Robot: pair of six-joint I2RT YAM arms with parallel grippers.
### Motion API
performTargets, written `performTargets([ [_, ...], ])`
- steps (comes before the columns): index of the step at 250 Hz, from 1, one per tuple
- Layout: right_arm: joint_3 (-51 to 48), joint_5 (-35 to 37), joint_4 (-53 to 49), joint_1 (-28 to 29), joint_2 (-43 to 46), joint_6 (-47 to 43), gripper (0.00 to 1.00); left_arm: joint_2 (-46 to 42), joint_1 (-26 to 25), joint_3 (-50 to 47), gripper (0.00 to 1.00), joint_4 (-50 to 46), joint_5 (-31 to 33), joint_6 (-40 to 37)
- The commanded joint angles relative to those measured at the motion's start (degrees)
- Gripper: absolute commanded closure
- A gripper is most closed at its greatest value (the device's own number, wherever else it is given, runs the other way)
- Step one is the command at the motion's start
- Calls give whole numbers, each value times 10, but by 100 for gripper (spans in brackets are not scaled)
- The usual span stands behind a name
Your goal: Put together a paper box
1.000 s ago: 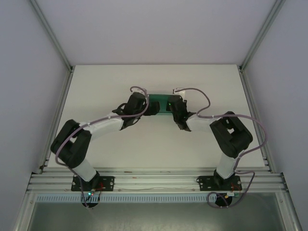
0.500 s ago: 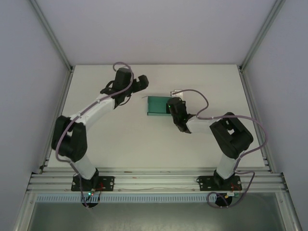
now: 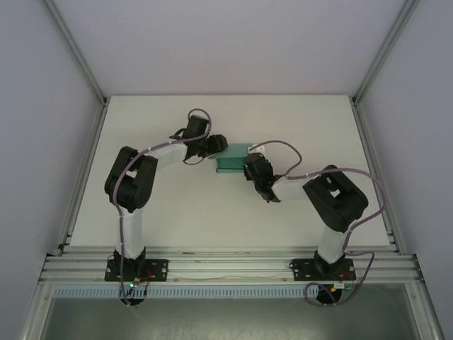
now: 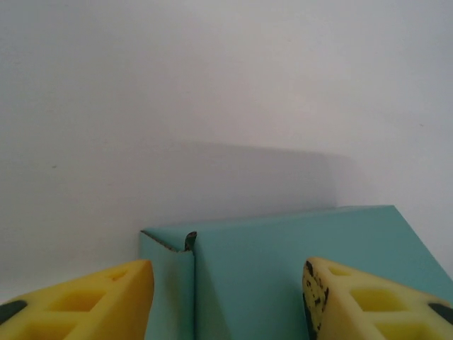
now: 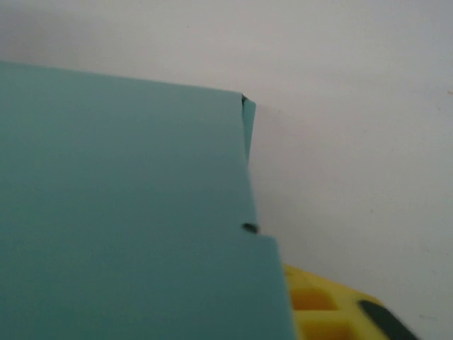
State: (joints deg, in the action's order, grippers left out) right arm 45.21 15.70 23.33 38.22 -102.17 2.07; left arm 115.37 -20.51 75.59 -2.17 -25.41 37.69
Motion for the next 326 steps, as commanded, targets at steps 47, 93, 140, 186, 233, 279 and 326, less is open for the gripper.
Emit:
performTargets([
  [47,-47,-46,-105,2,98,38,45,5,0,-98,51,92,-18,29],
  [93,-89,-77,-158,2,201,68,22,6,-1,-157,55,145,-3,21],
  [140,-94,-130,-197,0,271,94,0,8,-5,-183,56,124,45,-2],
  [186,-99,-113,-161,-21,314,175,0,10,-9,-197,57,137,48,-1],
  [233,8,-180,-230,-67,248,226,0,1,-25,-182,57,116,67,-13],
  [279,97,-232,-286,-89,113,233,4,-2,-31,-171,56,108,73,-11],
  [326,78,-278,-228,-92,49,238,17,-6,-31,-174,56,104,72,-9],
])
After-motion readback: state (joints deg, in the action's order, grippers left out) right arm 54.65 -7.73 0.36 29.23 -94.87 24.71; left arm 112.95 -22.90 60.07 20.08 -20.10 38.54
